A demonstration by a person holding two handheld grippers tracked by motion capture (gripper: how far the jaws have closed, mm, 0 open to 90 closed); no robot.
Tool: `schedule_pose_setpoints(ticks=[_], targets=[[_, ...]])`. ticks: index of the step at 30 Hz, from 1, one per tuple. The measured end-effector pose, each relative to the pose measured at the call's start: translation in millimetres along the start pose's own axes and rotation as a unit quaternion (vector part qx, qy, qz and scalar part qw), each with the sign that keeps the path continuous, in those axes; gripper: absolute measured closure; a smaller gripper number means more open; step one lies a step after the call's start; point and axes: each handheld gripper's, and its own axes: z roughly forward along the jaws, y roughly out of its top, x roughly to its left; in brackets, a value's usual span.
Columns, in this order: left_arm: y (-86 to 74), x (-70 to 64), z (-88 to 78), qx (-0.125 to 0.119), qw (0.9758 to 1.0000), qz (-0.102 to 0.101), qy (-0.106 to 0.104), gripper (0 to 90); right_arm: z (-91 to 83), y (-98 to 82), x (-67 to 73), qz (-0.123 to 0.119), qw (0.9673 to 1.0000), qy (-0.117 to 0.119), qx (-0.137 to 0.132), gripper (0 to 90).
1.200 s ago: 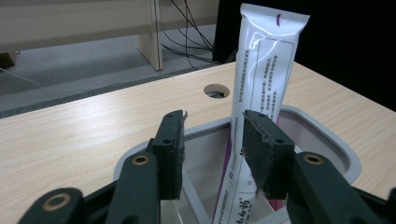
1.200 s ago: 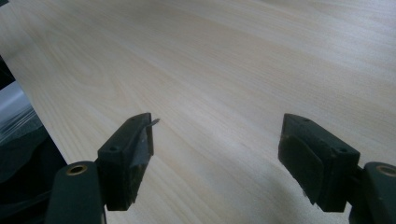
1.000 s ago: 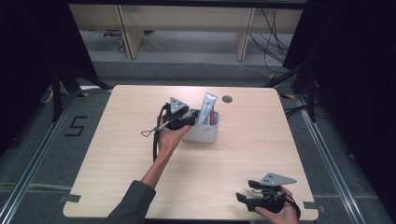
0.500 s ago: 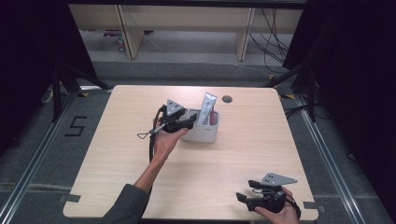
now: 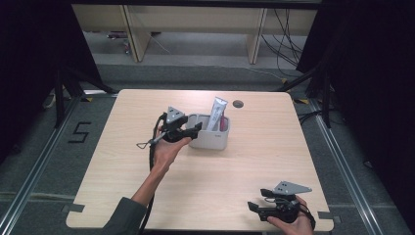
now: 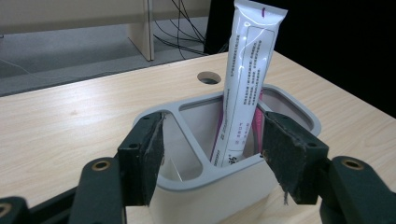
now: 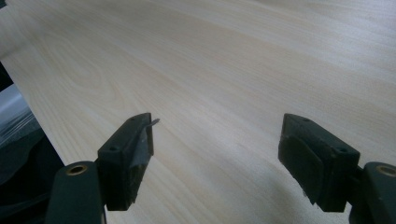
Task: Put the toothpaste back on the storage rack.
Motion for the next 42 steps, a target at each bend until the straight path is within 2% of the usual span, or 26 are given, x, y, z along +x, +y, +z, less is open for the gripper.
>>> schedule_pose_setpoints(ticks=[2, 6, 10, 11, 14, 20, 22, 26, 32, 40, 42], targets=[[-1.5, 0.7, -3.1, 0.0, 1.0, -0.001, -0.003, 38.0, 0.0, 0.4, -1.3, -0.01, 0.9999, -0.004, -0.003, 27.3], [-6.1, 2.1, -7.9, 0.003, 1.0, 0.004, -0.005, 36.8, 0.8, -0.1, -0.5, -0.008, 0.9999, -0.004, -0.006, 27.3], [-9.5, 4.7, -14.3, 0.002, 0.9999, -0.001, -0.012, 36.3, 0.0, 0.1, -1.3, -0.007, 1.0, -0.003, -0.002, 27.3], [-10.2, 5.4, -15.5, 0.002, 0.9999, 0.001, -0.01, 36.3, -0.1, -0.1, -0.3, 0.001, 1.0, 0.001, 0.002, 27.3], [-12.2, 7.4, -19.4, 0.006, 0.9999, 0.001, -0.012, 35.7, 0.3, -0.1, -0.8, -0.001, 1.0, 0.002, -0.002, 27.3], [-16.7, 10.1, -24.5, 0.016, 0.9996, 0.01, -0.022, 32.0, 0.0, 0.0, -1.3, -0.008, 1.0, -0.002, -0.003, 27.3], [-19.0, 9.9, -26.5, 0.02, 0.9994, 0.011, -0.026, 30.3, -0.1, -0.1, -0.3, 0.001, 1.0, 0.001, 0.001, 27.3], [-23.0, 9.5, -32.3, 0.027, 0.9988, 0.017, -0.036, 28.4, 0.6, -0.2, -0.8, 0.002, 1.0, 0.006, -0.002, 27.3], [-27.7, 11.3, -43.2, 0.026, 0.9988, 0.017, -0.038, 27.1, 1.2, -0.5, -0.6, -0.008, 0.9999, 0.002, -0.009, 27.3], [-35.2, 15.8, -60.0, 0.026, 0.9985, 0.023, -0.041, 26.5, -0.3, -0.2, -0.3, 0.002, 1.0, 0.008, -0.002, 27.3], [-38.1, 16.8, -63.3, 0.03, 0.9984, 0.025, -0.041, 26.4, 0.5, -0.6, -0.7, -0.004, 0.9999, 0.009, -0.008, 27.3]])
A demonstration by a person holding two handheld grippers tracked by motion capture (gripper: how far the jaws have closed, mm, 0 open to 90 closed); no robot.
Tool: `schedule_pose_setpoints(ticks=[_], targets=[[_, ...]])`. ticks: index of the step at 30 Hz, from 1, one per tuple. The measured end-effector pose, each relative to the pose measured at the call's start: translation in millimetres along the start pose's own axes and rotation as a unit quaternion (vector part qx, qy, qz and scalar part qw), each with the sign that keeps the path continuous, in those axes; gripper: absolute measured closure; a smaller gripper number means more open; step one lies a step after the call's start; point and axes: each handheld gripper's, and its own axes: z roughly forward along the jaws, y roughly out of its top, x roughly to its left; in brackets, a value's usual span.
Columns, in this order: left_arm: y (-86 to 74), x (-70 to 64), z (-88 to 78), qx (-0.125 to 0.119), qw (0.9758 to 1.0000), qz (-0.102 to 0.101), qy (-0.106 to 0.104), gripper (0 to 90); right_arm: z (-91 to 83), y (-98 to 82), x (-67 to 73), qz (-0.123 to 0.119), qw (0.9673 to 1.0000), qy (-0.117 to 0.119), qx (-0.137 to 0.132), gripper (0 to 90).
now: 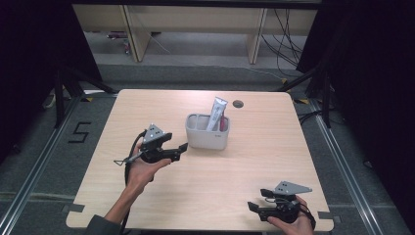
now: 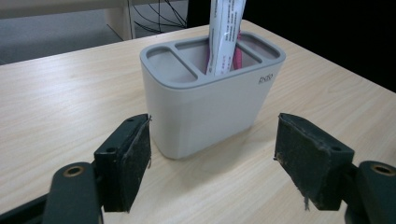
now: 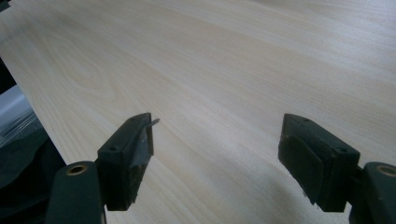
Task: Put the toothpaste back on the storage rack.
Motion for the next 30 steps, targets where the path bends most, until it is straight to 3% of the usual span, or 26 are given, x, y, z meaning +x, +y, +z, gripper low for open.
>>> schedule_pose_setpoints(ticks=[2, 8, 9, 11, 14, 15, 18, 19, 22, 23, 24, 26, 30], targets=[[-3.6, 0.7, -2.5, 0.0, 1.0, 0.001, -0.004, 25.7, 0.7, -0.2, -1.4, -0.015, 0.9999, -0.004, -0.002, 27.3], [-13.0, 1.9, -13.1, 0.013, 0.9999, 0.002, -0.01, 24.0, -0.9, 0.5, -2.2, -0.015, 0.9999, -0.001, 0.005, 27.3], [-14.1, 2.2, -14.2, 0.012, 0.9998, 0.003, -0.012, 23.8, 0.5, 0.3, -0.7, -0.002, 1.0, 0.001, 0.008, 27.3], [-16.9, 2.1, -18.0, 0.013, 0.9998, 0.003, -0.014, 23.3, 1.5, 0.7, -3.2, -0.02, 0.9998, 0.004, 0.005, 27.3], [-19.9, 1.8, -24.5, 0.014, 0.9998, 0.004, -0.009, 23.0, -0.4, 0.8, -2.1, -0.017, 0.9998, 0.004, 0.006, 27.3], [-20.5, 2.3, -26.5, 0.013, 0.9999, 0.005, -0.01, 22.9, 0.1, 0.3, -0.4, -0.004, 1.0, 0.001, 0.004, 27.3], [-22.1, 2.2, -32.5, 0.006, 0.9999, -0.003, -0.009, 22.6, 0.1, 0.3, -0.2, -0.006, 1.0, 0.001, 0.002, 27.3], [-22.6, 1.8, -34.6, 0.006, 1.0, -0.002, -0.007, 22.4, 0.6, 0.8, -2.8, -0.019, 0.9998, 0.01, 0.003, 27.3], [-25.5, 0.4, -39.5, 0.006, 0.9999, 0.004, -0.011, 22.1, 0.7, 0.4, -2.5, -0.011, 0.9998, 0.016, 0.008, 27.3], [-26.1, -0.7, -41.1, 0.008, 0.9999, 0.004, -0.008, 22.1, -0.6, 0.1, -1.8, -0.014, 0.9999, 0.003, 0.006, 27.3], [-27.5, -1.1, -42.8, 0.007, 0.9999, 0.005, -0.009, 22.1, 0.2, 0.0, -2.8, -0.011, 0.9998, 0.015, 0.006, 27.3], [-30.2, -1.8, -44.9, 0.006, 0.9999, 0.005, -0.013, 22.0, -1.4, -0.2, -2.7, -0.017, 0.9998, -0.007, 0.005, 27.3], [-37.1, -3.9, -51.3, 0.008, 0.9999, 0.003, -0.014, 22.0, -0.7, 0.0, -2.2, -0.015, 0.9998, -0.008, 0.004, 27.3]])
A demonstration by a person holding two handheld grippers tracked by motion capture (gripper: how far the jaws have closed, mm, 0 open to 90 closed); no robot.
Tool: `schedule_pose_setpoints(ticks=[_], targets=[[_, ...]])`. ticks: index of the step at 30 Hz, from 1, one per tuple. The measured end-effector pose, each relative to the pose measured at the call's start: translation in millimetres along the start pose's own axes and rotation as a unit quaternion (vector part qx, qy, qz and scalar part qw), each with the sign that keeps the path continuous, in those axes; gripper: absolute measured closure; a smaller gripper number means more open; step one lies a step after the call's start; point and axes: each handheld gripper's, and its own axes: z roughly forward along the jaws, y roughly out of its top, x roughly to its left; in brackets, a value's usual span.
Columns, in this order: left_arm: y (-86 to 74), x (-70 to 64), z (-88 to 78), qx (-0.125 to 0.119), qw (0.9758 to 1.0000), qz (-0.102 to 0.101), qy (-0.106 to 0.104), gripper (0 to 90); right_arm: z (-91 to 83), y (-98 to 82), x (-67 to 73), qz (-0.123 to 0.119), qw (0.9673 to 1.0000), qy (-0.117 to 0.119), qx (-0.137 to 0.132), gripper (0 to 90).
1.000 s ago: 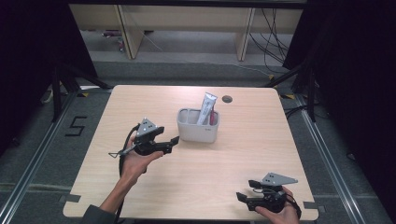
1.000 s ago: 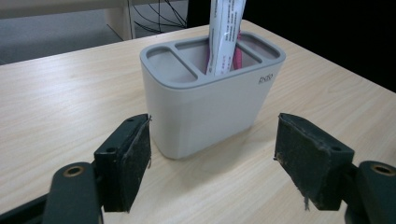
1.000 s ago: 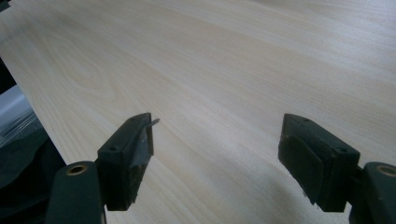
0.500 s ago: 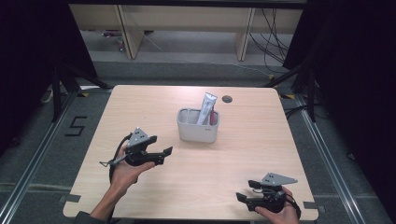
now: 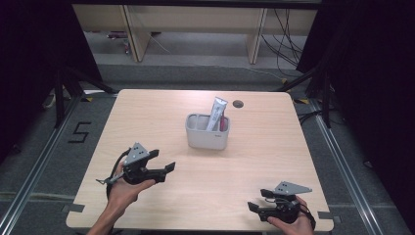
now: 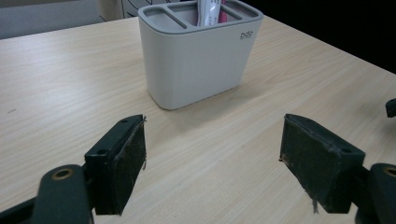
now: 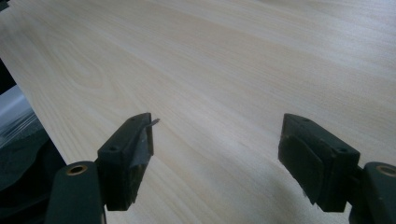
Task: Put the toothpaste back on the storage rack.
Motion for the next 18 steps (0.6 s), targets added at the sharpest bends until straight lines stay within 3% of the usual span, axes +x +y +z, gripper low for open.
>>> schedule_pose_setpoints(ticks=[1, 2, 3, 8, 11, 18], targets=[[-1.8, -0.7, -1.0, 0.002, 1.0, 0.002, 0.0, 22.0, 0.8, -0.1, 1.6, 0.015, 0.9998, 0.015, 0.004, 27.3], [-3.7, -1.6, -2.3, 0.006, 1.0, 0.004, -0.001, 22.0, 0.7, 0.3, 0.6, 0.004, 1.0, 0.009, 0.003, 27.3], [-4.9, -1.8, -2.5, 0.001, 1.0, 0.004, -0.003, 21.9, 1.4, 0.1, 2.3, 0.015, 0.9998, 0.012, 0.004, 27.3], [-11.9, -5.7, -6.7, 0.005, 0.9999, 0.011, -0.005, 21.9, 1.5, -0.2, 2.8, 0.016, 0.9999, 0.003, 0.002, 27.3], [-17.3, -8.4, -8.5, 0.014, 0.9998, 0.015, -0.005, 21.7, 2.4, 0.2, 1.1, 0.004, 1.0, 0.005, -0.001, 27.3], [-30.1, -14.4, -12.0, 0.02, 0.9995, 0.019, -0.012, 21.4, 1.7, 0.3, 2.9, 0.007, 1.0, 0.0, 0.0, 27.3]])
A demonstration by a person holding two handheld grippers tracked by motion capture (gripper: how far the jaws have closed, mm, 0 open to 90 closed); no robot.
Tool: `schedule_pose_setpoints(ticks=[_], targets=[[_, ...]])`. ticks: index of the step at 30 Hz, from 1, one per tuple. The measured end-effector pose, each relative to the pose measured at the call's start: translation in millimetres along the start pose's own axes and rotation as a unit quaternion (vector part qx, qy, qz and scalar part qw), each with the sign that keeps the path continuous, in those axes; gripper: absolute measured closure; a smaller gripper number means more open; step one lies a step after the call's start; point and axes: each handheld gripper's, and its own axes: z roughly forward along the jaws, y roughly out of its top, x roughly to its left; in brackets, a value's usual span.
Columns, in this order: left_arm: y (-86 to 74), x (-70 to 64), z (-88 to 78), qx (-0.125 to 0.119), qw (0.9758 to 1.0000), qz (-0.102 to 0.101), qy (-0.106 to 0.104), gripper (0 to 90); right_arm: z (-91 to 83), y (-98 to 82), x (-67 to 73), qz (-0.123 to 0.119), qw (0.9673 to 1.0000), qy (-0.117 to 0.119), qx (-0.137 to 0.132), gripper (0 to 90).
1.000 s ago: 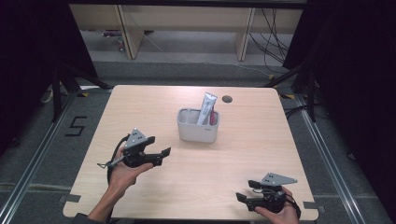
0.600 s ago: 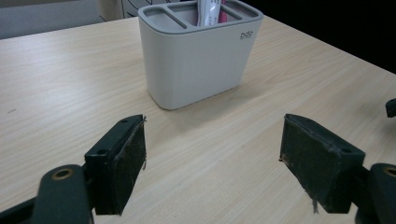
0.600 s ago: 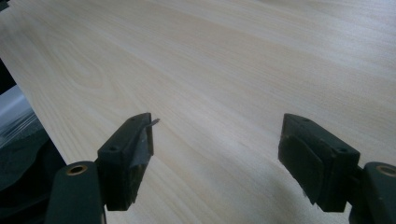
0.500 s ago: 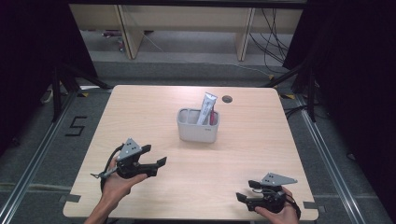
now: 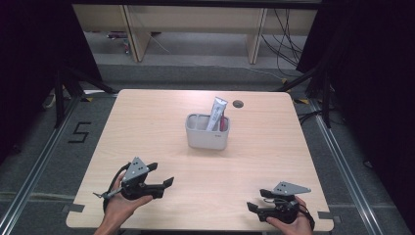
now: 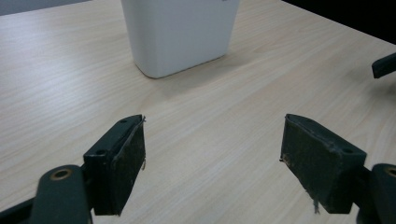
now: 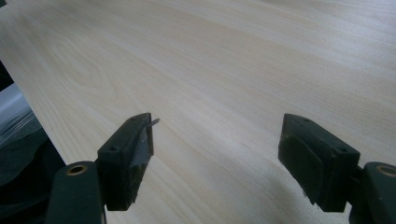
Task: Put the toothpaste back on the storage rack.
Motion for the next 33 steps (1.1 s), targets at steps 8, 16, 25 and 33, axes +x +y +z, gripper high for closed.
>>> schedule_pose_setpoints(ticks=[8, 16, 25, 33], targets=[[-7.7, -5.5, -6.6, 0.013, 0.9999, 0.009, -0.002, 19.9, 0.5, -0.3, 2.8, 0.011, 0.9999, 0.008, 0.002, 27.3], [-17.5, -11.1, -6.7, 0.02, 0.9997, 0.012, -0.007, 18.1, 0.2, 0.1, 3.7, 0.009, 0.9999, 0.011, 0.006, 27.3], [-28.8, -16.6, -8.7, 0.041, 0.9989, 0.013, -0.017, 17.6, 0.8, 0.0, 4.3, 0.01, 0.9999, 0.009, 0.004, 27.3], [-38.6, -21.5, -8.7, 0.056, 0.998, 0.022, -0.021, 17.5, 1.3, 0.2, 2.7, -0.004, 1.0, 0.006, 0.001, 27.3]])
